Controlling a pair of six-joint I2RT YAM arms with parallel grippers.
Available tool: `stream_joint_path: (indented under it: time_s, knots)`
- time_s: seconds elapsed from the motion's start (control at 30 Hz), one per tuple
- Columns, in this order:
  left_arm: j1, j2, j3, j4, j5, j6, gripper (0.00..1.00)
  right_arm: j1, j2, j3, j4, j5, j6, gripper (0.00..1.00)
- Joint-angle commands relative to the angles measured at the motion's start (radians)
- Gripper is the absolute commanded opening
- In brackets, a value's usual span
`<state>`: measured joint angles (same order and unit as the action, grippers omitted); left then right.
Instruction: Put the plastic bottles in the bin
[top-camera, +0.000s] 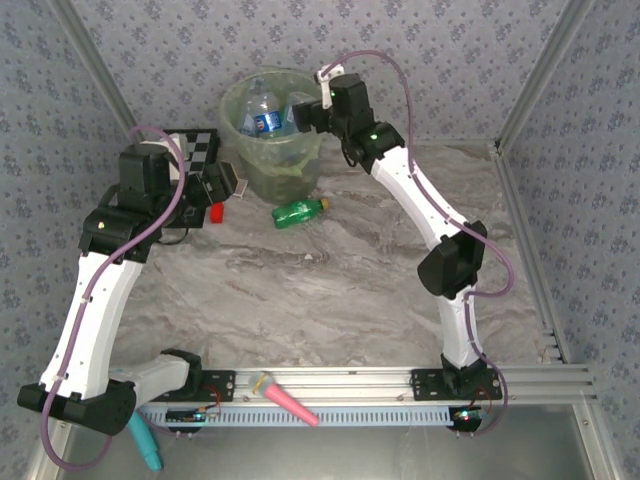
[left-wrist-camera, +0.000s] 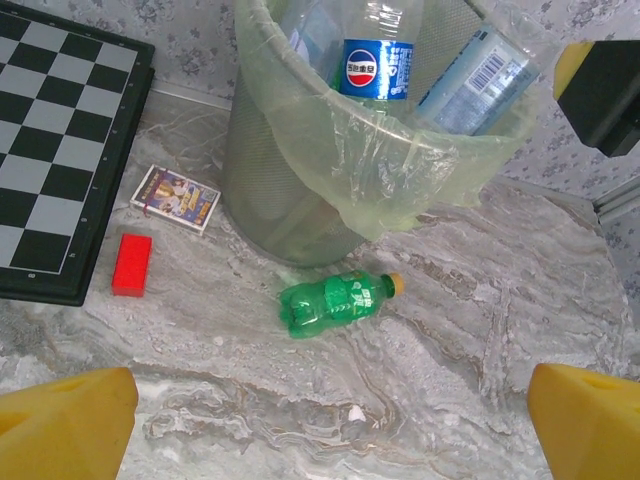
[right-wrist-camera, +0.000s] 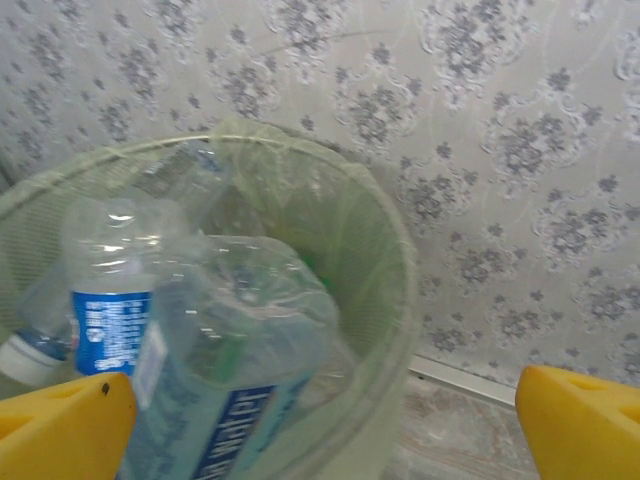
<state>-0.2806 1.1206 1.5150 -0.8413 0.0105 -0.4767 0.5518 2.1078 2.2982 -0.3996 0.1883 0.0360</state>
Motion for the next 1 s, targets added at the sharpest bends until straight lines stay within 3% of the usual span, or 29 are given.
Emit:
stream_joint_path:
  time_s: [0.0,0.27,0.53,0.77,0.97]
  knots:
    - [0.009,-0.002,0.002,0.016,0.012,-0.005,1.0,-0.018,0.072,0.081,-0.036,0.026,-0.001,1.0]
    - [0.009,-0.007,0.022,-0.01,0.001,0.0,1.0,-0.02,0.249,0.313,0.01,0.02,-0.012,1.0]
    - [0.009,-0.013,0.019,-0.018,-0.001,0.001,1.0,-0.017,0.265,0.33,0.005,0.075,-0.032,0.99]
    - [0.009,0.044,0.05,0.027,0.052,-0.006,1.0,-0.01,0.099,0.183,-0.001,0.067,-0.032,0.99]
    - [0.008,0.182,0.176,0.091,0.131,-0.007,0.84,-0.004,-0.098,-0.028,0.017,0.028,0.035,0.99]
